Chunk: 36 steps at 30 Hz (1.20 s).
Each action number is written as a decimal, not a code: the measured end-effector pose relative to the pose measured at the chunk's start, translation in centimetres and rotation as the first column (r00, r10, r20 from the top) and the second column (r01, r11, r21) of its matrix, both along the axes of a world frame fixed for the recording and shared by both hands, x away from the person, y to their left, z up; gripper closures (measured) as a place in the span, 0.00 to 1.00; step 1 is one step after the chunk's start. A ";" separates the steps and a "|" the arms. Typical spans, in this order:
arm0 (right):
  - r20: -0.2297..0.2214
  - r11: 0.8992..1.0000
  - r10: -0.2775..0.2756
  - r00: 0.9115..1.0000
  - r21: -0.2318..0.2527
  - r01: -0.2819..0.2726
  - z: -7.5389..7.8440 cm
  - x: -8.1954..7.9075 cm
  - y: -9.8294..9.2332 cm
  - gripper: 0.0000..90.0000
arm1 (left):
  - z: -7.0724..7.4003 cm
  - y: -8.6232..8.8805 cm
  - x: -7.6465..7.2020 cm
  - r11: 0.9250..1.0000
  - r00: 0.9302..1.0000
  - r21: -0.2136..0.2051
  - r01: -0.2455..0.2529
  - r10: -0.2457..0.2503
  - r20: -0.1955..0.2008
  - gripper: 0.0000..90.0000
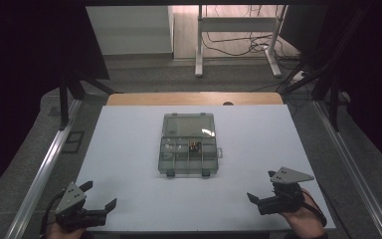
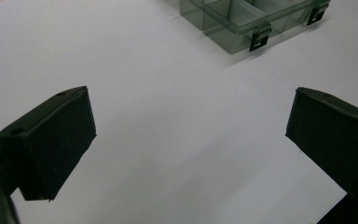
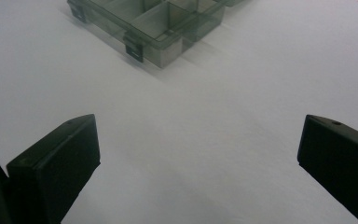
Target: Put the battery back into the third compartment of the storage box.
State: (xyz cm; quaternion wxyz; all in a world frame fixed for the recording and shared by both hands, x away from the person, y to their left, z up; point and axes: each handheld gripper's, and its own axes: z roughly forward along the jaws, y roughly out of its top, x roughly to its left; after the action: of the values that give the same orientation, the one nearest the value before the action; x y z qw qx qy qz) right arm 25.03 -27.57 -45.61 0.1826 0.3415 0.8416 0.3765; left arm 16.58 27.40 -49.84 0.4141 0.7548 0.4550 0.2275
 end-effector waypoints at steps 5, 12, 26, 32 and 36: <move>0.013 0.999 -0.041 0.999 0.006 0.041 0.1 -0.4 -0.9 0.00 | 0.0 0.0 0.0 1.000 1.000 0.001 0.000 0.000 -0.001 0.02; 0.013 0.996 -0.083 0.996 0.026 0.083 0.0 -0.9 -2.1 0.00 | 0.0 0.0 0.0 1.000 1.000 0.000 0.000 0.000 -0.001 0.02; 0.001 0.984 -0.171 0.985 0.044 0.171 -0.5 -2.0 -4.2 0.00 | 0.0 0.0 0.0 1.000 1.000 -0.003 -0.001 0.001 -0.002 0.02; 0.001 0.979 -0.200 0.980 0.032 0.200 -0.8 -2.4 -5.0 0.00 | 0.0 0.0 0.0 1.000 1.000 -0.003 -0.002 0.002 -0.002 0.02; -0.004 0.976 -0.217 0.976 0.023 0.217 -1.0 -2.6 -5.6 0.00 | 0.0 0.0 0.0 1.000 1.000 -0.003 -0.003 0.003 -0.001 0.02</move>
State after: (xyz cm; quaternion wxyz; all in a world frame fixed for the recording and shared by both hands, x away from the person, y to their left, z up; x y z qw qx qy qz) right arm 22.45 -33.16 -46.59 0.2181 0.4336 0.7951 0.3638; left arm 16.59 27.42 -49.83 0.4146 0.7537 0.4568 0.2269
